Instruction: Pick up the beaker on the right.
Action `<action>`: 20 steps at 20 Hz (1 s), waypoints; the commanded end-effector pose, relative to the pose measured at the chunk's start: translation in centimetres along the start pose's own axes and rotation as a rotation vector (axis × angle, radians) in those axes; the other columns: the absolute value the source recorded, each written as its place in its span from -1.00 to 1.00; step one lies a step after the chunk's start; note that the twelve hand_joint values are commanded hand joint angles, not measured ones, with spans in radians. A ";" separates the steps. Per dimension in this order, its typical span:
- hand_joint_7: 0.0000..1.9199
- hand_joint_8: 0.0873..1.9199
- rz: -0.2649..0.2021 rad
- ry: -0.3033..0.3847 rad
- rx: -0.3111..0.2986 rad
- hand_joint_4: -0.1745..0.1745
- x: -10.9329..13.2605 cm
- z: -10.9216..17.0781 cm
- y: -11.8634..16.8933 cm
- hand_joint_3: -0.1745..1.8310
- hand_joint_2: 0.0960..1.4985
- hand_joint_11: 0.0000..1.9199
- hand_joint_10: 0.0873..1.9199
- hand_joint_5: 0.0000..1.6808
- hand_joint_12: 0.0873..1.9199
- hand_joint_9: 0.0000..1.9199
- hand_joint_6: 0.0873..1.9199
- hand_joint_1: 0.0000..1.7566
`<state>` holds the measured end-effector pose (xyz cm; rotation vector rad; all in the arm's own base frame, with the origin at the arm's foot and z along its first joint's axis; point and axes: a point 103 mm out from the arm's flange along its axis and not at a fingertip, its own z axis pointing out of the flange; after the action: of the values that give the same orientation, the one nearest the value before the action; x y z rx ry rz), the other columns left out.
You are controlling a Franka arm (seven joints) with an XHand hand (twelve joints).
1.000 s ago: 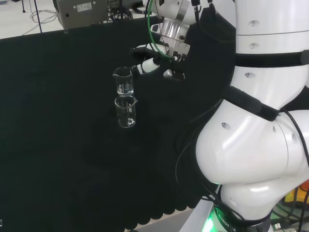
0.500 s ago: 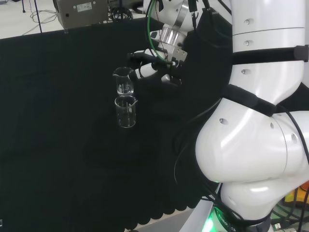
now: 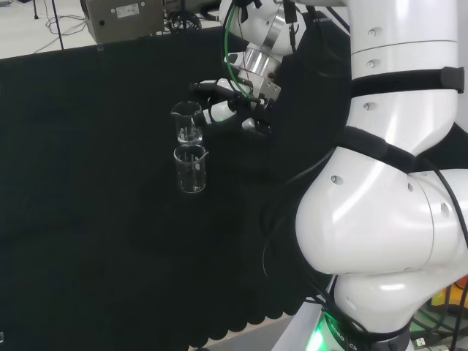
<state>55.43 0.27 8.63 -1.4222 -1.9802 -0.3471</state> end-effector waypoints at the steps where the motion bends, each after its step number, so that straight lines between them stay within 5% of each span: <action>1: -0.95 -0.46 -0.034 0.048 -0.003 -0.08 -0.4 0.7 0.8 -1.00 0.07 -1.00 -0.40 -0.61 0.26 -0.84 -1.00 0.00; 8: -0.83 -0.44 -0.077 0.145 -0.014 -0.08 -0.9 1.3 1.6 -1.00 0.07 -1.00 -0.41 -0.54 0.31 -0.73 -1.00 0.01; 20: -0.76 -0.42 -0.111 0.140 0.013 -0.08 -0.3 2.6 2.0 -1.00 0.06 -1.00 -0.43 -0.48 0.36 -0.66 -1.00 0.01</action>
<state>56.49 2.06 6.26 -1.2463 -1.9454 -0.4700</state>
